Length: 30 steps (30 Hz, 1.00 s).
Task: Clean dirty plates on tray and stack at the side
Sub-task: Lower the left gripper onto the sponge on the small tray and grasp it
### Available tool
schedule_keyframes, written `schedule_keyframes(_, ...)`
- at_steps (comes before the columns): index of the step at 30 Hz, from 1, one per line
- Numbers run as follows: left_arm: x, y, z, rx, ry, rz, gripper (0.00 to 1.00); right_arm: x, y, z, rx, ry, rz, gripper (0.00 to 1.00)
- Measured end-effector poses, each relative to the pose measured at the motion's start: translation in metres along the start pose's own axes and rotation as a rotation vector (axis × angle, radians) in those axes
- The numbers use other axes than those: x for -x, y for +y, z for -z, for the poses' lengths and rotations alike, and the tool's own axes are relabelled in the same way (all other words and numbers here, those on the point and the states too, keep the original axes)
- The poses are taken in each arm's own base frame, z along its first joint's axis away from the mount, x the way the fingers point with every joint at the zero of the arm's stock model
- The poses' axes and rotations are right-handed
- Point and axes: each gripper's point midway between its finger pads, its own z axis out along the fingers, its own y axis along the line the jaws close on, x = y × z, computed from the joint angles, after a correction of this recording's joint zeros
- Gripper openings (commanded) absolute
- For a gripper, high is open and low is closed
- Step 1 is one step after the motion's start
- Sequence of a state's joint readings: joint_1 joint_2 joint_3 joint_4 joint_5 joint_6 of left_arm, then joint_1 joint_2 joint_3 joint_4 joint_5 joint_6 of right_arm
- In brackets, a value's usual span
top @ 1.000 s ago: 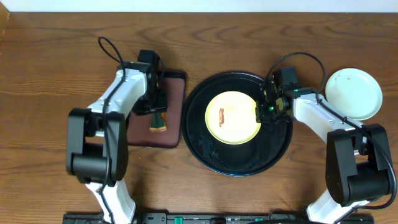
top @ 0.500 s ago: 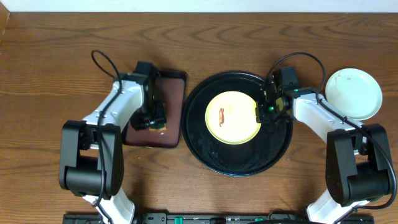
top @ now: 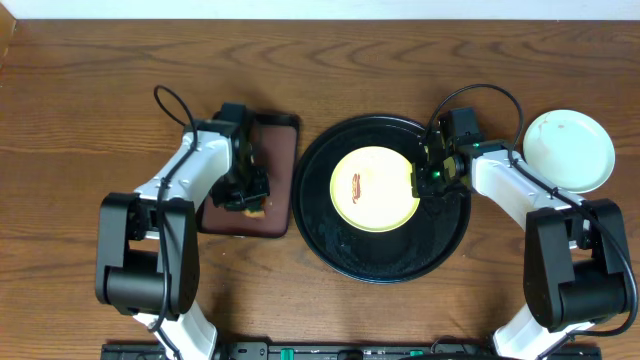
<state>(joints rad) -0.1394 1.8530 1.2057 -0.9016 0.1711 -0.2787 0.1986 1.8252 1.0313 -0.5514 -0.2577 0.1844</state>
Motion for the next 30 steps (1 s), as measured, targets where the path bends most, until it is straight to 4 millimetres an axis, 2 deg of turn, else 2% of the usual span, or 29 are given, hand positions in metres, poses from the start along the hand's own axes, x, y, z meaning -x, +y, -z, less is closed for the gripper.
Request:
schedule_keyframes(4, 0.020, -0.007, 0.019, -0.010, -0.066, -0.014, 0.58, 0.000, 0.000, 0.000, 0.000, 0.000, 0.000, 0.01)
schedule_keyframes(7, 0.021, -0.008, 0.021, -0.012, -0.073, -0.015, 0.58, 0.000, 0.000, 0.000, 0.000, 0.000, 0.000, 0.01)
schedule_keyframes(11, 0.023, -0.008, 0.018, -0.015, -0.084, -0.020, 0.51, 0.000, 0.000, 0.000, 0.000, 0.000, 0.000, 0.01)
schedule_keyframes(14, 0.017, -0.004, 0.010, -0.006, -0.069, -0.021, 0.40, 0.000, 0.000, 0.000, 0.000, 0.000, 0.000, 0.01)
schedule_keyframes(15, 0.016, -0.003, 0.006, -0.005, -0.067, -0.024, 0.33, 0.000, 0.000, 0.000, 0.000, 0.000, 0.000, 0.01)
schedule_keyframes(17, 0.013, -0.002, -0.003, -0.003, -0.064, -0.029, 0.11, 0.000, 0.000, 0.000, 0.000, 0.000, 0.000, 0.01)
schedule_keyframes(18, 0.012, -0.002, -0.007, -0.002, -0.063, -0.030, 0.08, 0.000, 0.000, 0.000, 0.000, 0.000, 0.000, 0.01)
schedule_keyframes(20, 0.011, -0.002, -0.013, 0.000, -0.062, -0.035, 0.07, 0.000, 0.000, 0.000, 0.000, 0.000, 0.000, 0.01)
schedule_keyframes(25, 0.009, -0.003, -0.013, 0.003, -0.055, -0.038, 0.07, 0.000, 0.000, 0.000, 0.000, -0.002, 0.000, 0.01)
schedule_keyframes(30, 0.000, -0.002, 0.004, 0.023, 0.003, -0.033, 0.07, 0.001, 0.000, 0.000, 0.001, -0.006, 0.001, 0.01)
